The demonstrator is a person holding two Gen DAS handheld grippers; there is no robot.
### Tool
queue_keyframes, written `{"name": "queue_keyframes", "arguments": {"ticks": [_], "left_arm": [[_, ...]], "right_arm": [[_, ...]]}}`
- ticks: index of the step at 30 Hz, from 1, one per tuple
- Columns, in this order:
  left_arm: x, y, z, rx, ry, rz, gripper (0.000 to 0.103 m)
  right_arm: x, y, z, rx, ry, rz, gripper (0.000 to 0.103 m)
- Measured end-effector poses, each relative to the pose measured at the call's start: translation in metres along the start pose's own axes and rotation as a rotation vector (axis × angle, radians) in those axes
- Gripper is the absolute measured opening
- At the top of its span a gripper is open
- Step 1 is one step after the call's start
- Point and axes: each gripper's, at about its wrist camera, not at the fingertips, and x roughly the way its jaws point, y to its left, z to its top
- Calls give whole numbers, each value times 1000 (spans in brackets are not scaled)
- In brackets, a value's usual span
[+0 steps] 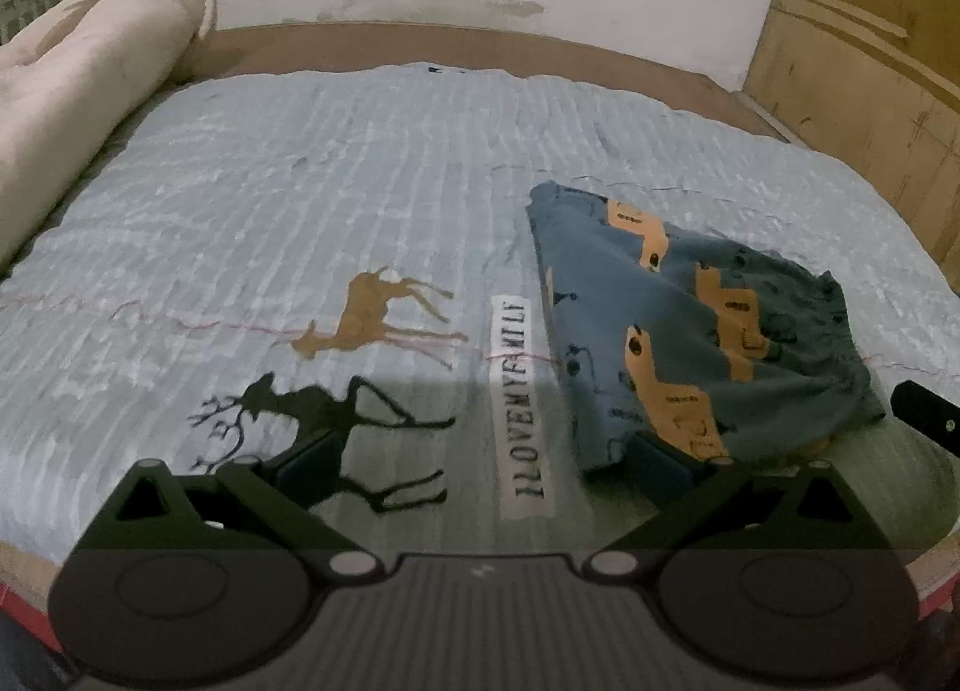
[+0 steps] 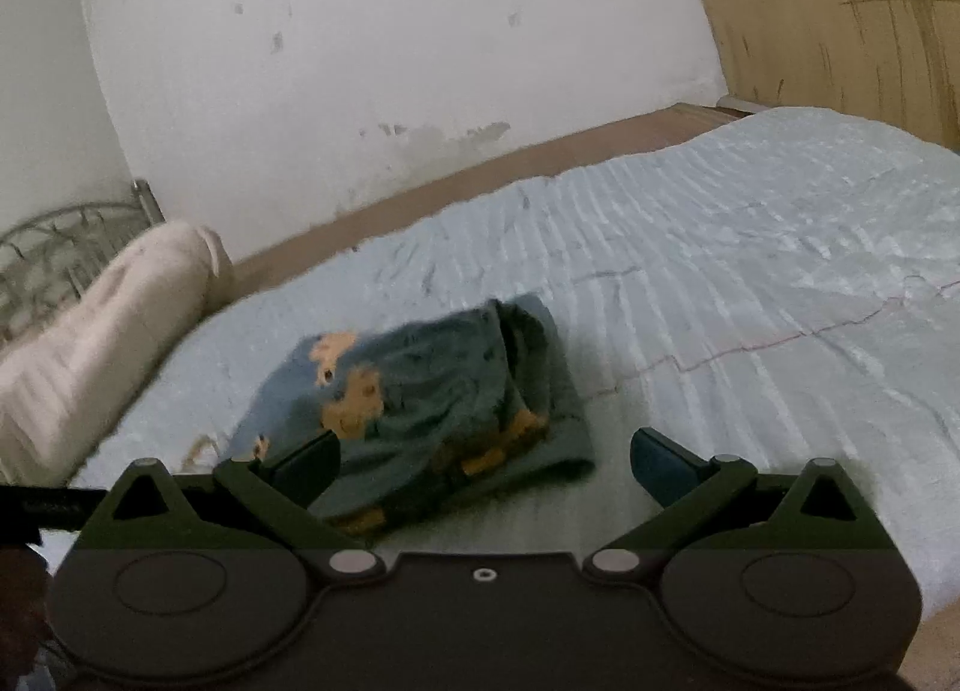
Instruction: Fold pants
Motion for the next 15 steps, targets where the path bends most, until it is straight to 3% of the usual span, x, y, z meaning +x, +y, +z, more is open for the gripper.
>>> {"name": "queue_keyframes", "arguments": {"ticks": [9,15], "left_arm": [[35,-6,29,16,-8,-51,103],[66,-12,46,0,-5,-125,103]], "right_arm": [[41,-7,15,-45,70,45,102],[72,-20,33,-40,133,82,102]]}}
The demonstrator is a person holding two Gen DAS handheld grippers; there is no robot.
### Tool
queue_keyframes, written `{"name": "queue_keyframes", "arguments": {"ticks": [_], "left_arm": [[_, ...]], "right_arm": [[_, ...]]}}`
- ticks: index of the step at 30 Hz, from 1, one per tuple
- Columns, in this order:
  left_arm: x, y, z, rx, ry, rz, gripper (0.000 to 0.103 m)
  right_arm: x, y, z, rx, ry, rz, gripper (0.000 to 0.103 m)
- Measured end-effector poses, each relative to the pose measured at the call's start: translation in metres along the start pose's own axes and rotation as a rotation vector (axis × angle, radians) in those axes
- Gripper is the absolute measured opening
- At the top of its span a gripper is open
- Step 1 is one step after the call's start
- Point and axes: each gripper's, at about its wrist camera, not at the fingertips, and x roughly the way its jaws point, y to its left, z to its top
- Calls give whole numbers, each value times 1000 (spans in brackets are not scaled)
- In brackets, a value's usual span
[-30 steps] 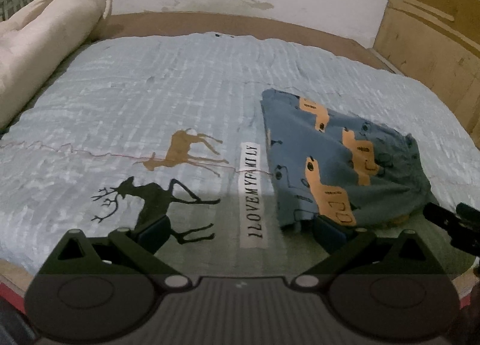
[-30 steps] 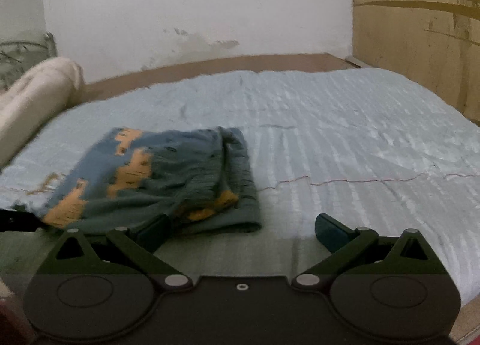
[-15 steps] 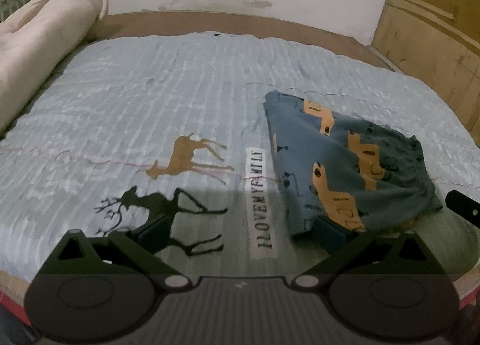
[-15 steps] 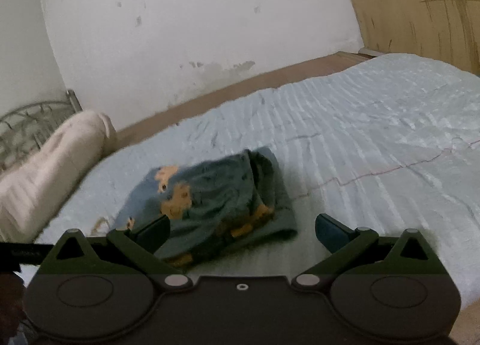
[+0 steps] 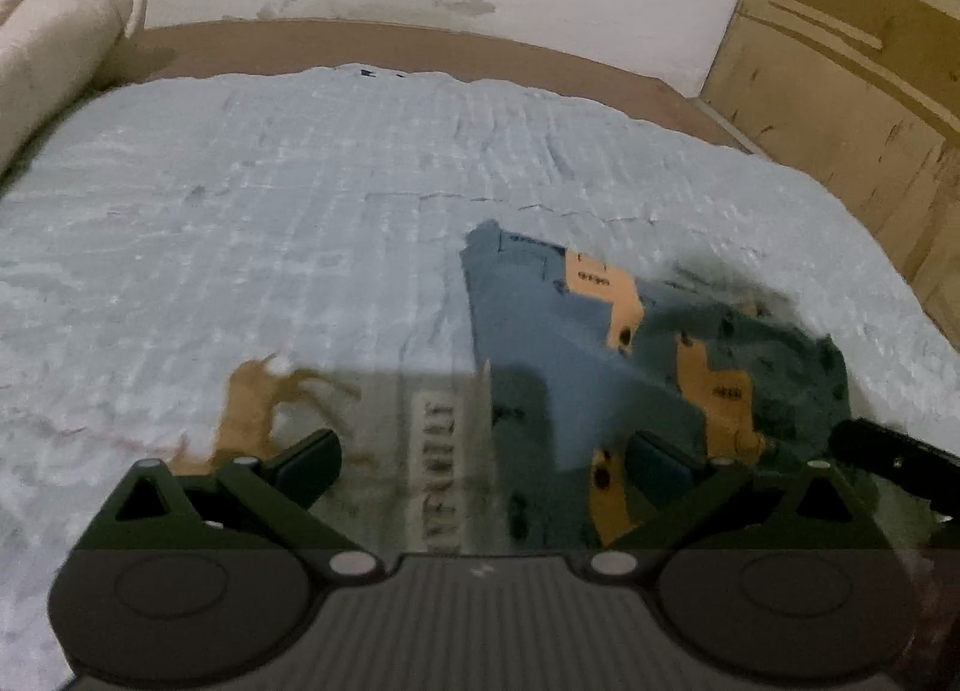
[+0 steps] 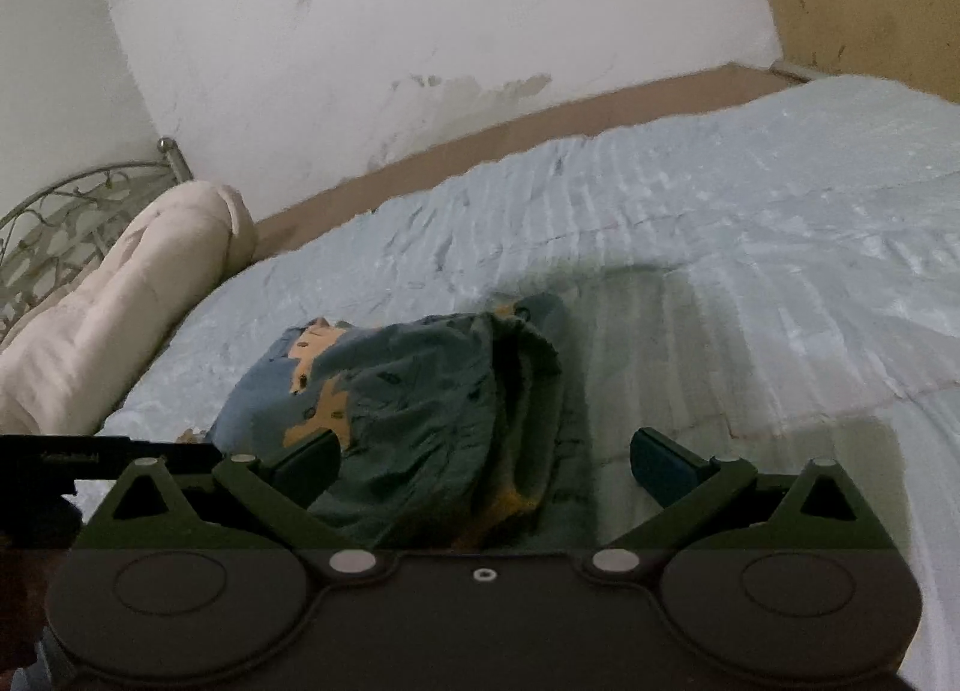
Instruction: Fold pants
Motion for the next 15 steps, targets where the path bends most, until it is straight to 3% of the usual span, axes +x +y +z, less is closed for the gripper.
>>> {"name": "queue_keyframes", "arguments": {"ticks": [9,15], "left_arm": [[25,-4,13,-2,11,-44,103],[27,-12,13,17,21,-66,103]], "right_arm": [[30,-18,20,107,86,73,102],[31,-12,18,83,85,83,102]]}}
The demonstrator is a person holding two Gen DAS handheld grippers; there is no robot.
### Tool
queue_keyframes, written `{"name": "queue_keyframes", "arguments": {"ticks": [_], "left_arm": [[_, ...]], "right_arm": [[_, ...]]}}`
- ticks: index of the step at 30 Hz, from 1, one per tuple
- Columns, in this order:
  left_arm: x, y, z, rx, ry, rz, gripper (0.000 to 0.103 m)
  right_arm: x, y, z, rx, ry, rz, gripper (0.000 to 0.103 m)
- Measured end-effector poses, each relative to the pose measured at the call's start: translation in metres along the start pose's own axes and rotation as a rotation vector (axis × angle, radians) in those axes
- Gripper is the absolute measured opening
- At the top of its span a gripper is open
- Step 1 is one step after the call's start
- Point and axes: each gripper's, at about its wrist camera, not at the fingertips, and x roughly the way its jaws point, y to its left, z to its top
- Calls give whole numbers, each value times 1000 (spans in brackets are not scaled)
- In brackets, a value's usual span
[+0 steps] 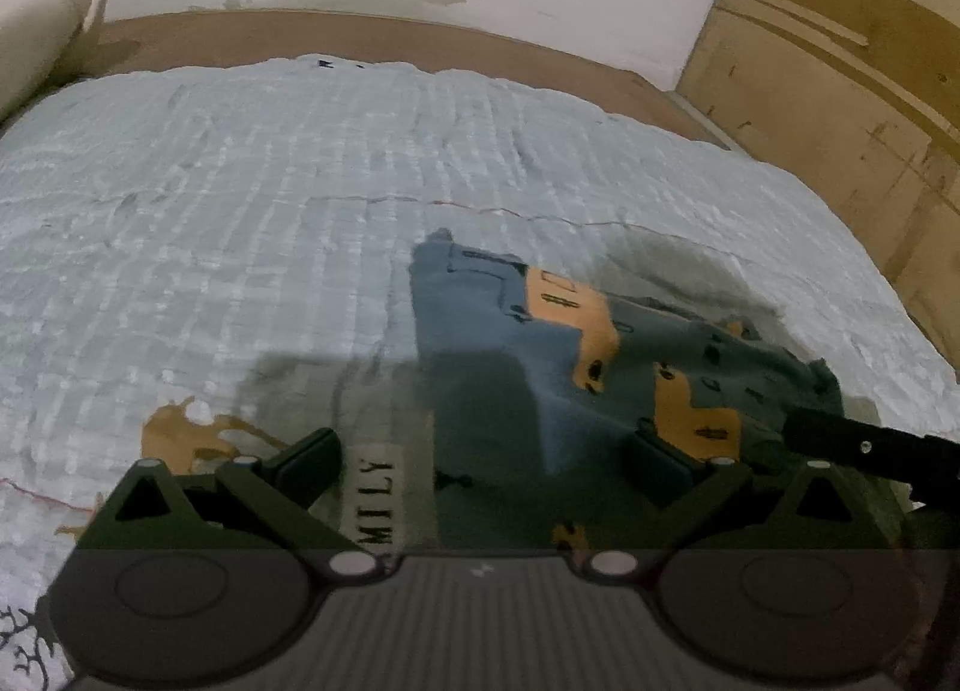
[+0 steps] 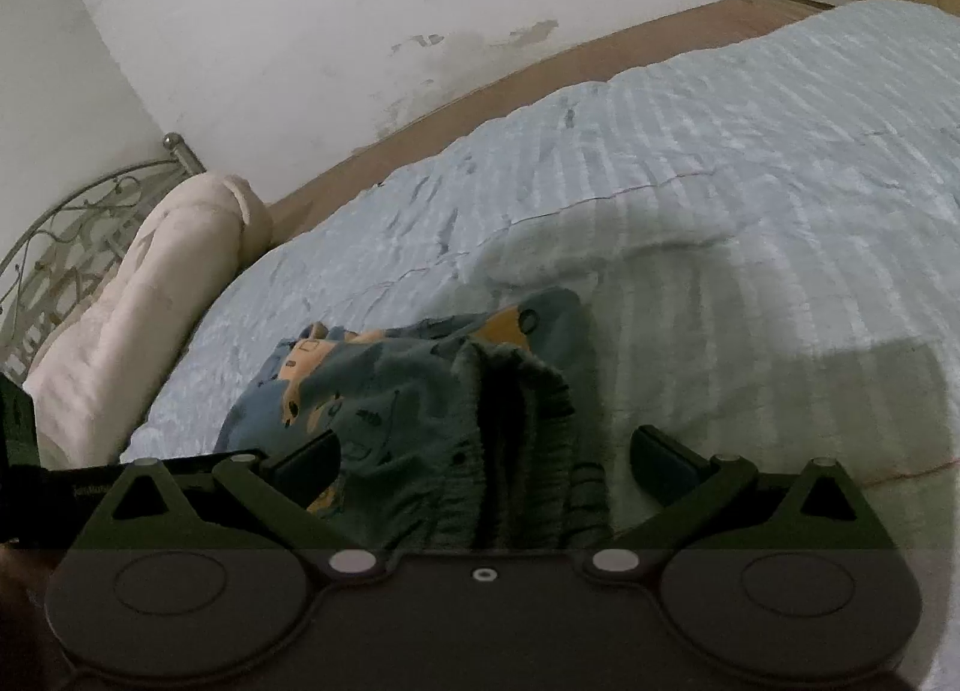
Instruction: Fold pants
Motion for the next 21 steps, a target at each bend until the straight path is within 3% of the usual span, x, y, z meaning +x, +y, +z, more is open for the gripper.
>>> {"name": "queue_keyframes", "arguments": {"ticks": [7,9,11,16,21], "left_arm": [[0,0,3,-45,50,-43,103],[0,1,4,-49,59,-35,102],[-2,2,5,-53,63,-31,99],[-8,2,7,-64,63,-21,82],[-12,2,8,-85,65,-33,62]], "right_arm": [[-2,-2,1,49,-4,66,102],[-3,-1,2,58,-4,55,96],[-3,0,2,60,-7,33,82],[-8,-1,-2,74,-19,-36,55],[-11,0,-5,82,-30,-65,42]]}}
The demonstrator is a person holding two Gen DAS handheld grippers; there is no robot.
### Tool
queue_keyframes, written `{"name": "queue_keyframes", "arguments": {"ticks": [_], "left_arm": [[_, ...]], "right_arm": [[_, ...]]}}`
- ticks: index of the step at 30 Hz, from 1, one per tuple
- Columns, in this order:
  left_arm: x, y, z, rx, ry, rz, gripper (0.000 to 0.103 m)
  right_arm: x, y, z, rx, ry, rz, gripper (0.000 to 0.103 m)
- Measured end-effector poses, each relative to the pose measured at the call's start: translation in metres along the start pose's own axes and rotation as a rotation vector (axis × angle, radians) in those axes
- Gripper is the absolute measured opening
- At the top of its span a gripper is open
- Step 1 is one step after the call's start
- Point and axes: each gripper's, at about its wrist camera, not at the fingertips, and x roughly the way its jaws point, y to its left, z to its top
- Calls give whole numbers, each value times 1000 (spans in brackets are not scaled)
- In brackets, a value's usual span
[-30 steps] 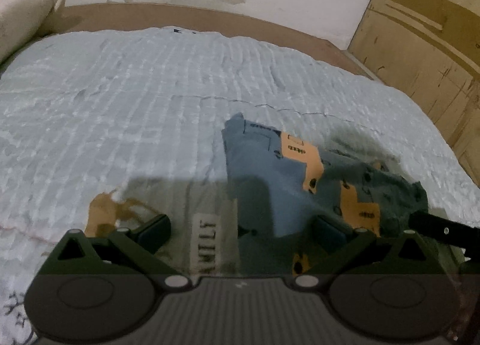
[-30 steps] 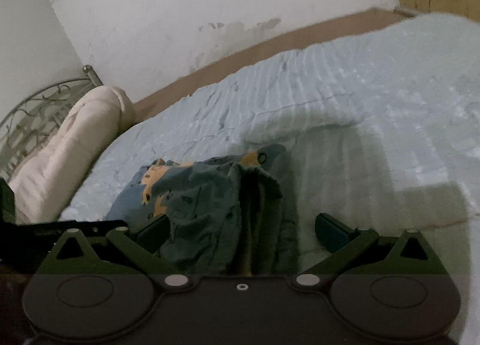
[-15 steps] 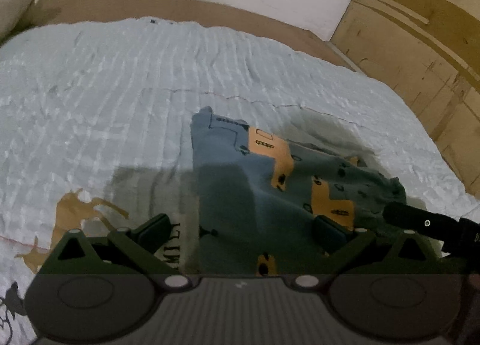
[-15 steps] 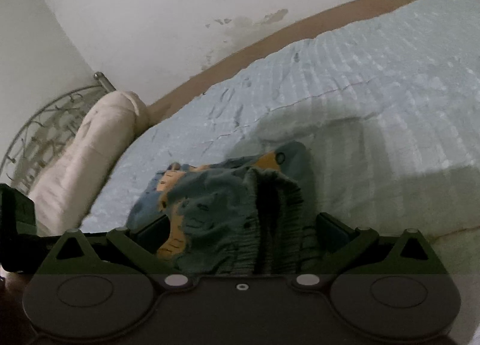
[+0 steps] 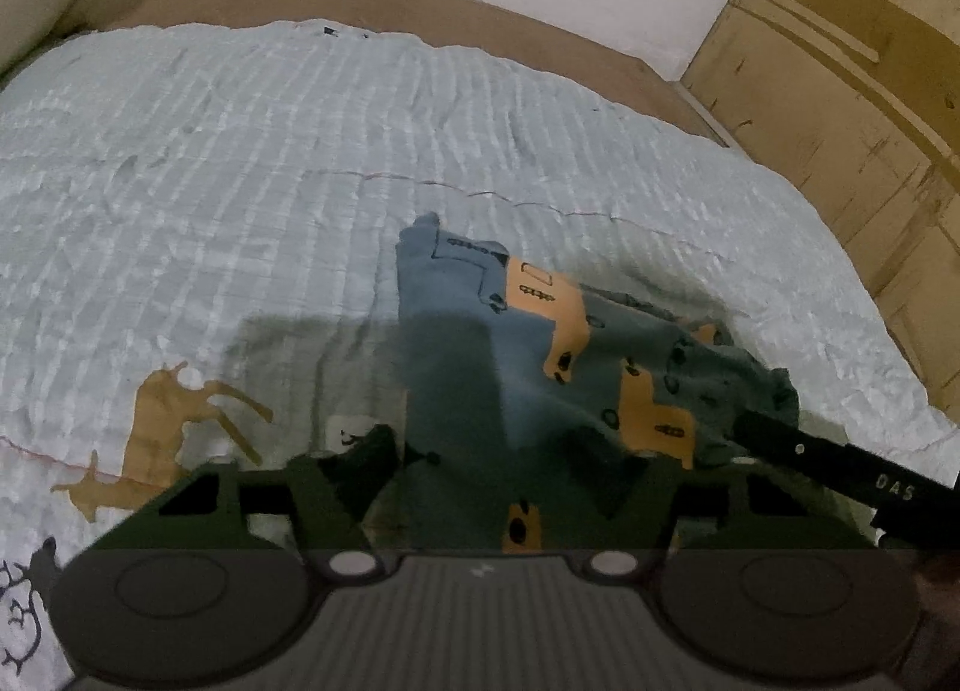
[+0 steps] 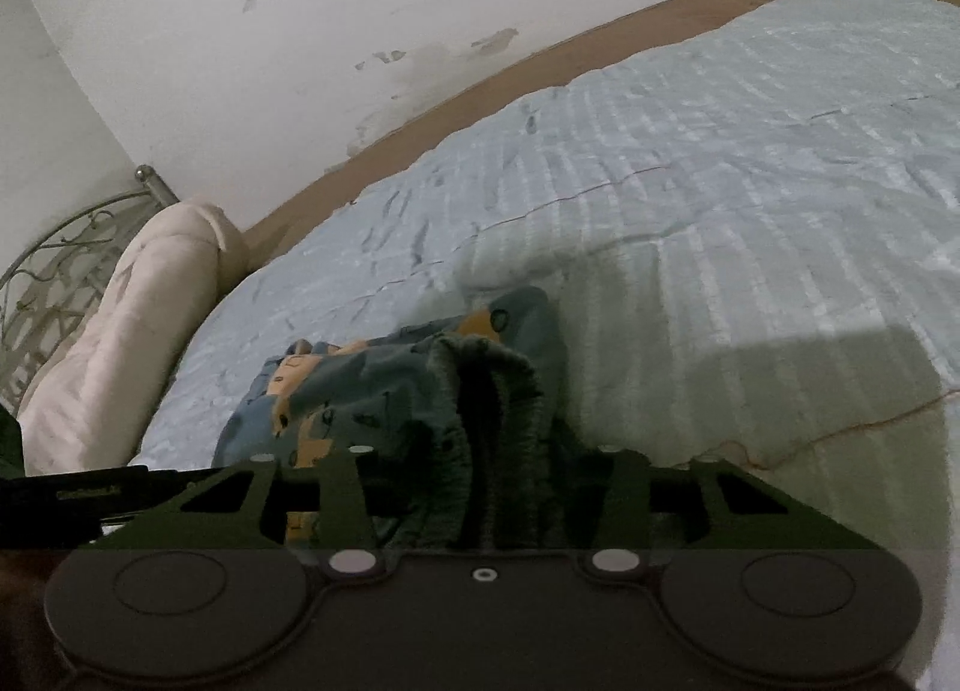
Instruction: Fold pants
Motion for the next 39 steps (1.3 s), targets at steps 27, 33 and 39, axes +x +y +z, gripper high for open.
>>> {"name": "queue_keyframes", "arguments": {"ticks": [27,33,39], "left_arm": [[-60,7,42,9,-213,69,13],[-56,38,60,-35,-224,113,13],[-40,60,61,-73,-184,139,13]], "right_arm": [[-8,80,33,-85,-155,77,15],[35,102,44,-84,-113,99,16],[70,110,46,-109,-71,68,16]]}}
